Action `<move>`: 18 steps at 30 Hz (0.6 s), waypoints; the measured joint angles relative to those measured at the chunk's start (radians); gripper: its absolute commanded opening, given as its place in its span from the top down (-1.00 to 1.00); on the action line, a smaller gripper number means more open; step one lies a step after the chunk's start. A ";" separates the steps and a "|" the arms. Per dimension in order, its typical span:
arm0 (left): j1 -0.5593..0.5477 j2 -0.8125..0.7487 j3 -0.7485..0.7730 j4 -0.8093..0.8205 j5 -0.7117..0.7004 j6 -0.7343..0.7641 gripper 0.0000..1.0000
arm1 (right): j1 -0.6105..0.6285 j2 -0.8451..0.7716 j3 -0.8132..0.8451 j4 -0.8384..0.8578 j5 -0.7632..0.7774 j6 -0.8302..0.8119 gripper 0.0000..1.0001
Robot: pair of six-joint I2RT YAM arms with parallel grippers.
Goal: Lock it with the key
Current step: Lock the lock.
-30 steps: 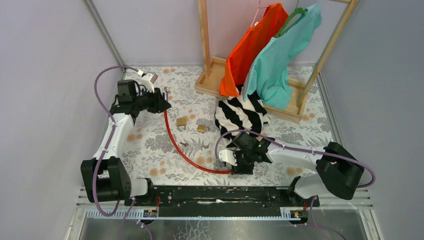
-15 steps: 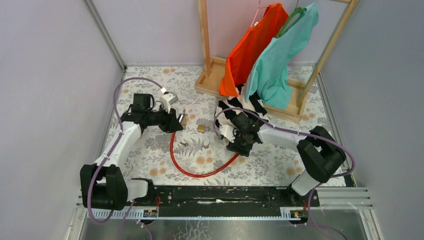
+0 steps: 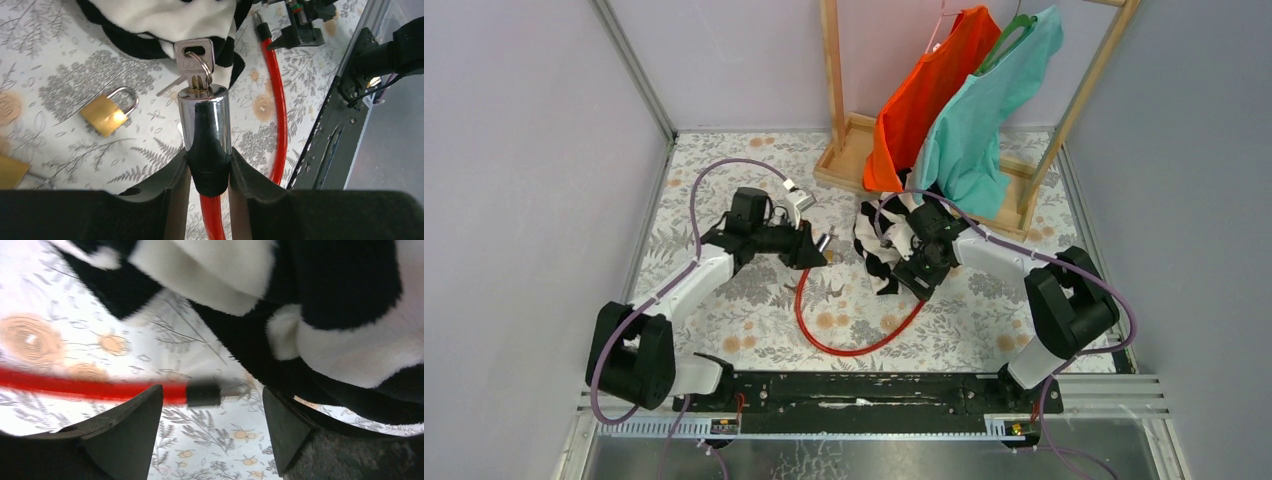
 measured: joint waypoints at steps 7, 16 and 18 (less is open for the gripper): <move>-0.159 0.080 0.000 0.171 -0.055 -0.172 1.00 | -0.124 -0.007 -0.062 0.033 0.032 -0.076 -0.61; -0.254 0.151 0.048 0.245 -0.216 -0.335 1.00 | -0.204 -0.144 -0.061 -0.022 0.027 -0.063 -0.61; -0.248 0.150 0.056 0.249 -0.259 -0.350 1.00 | -0.219 -0.183 -0.060 -0.037 0.027 -0.057 -0.61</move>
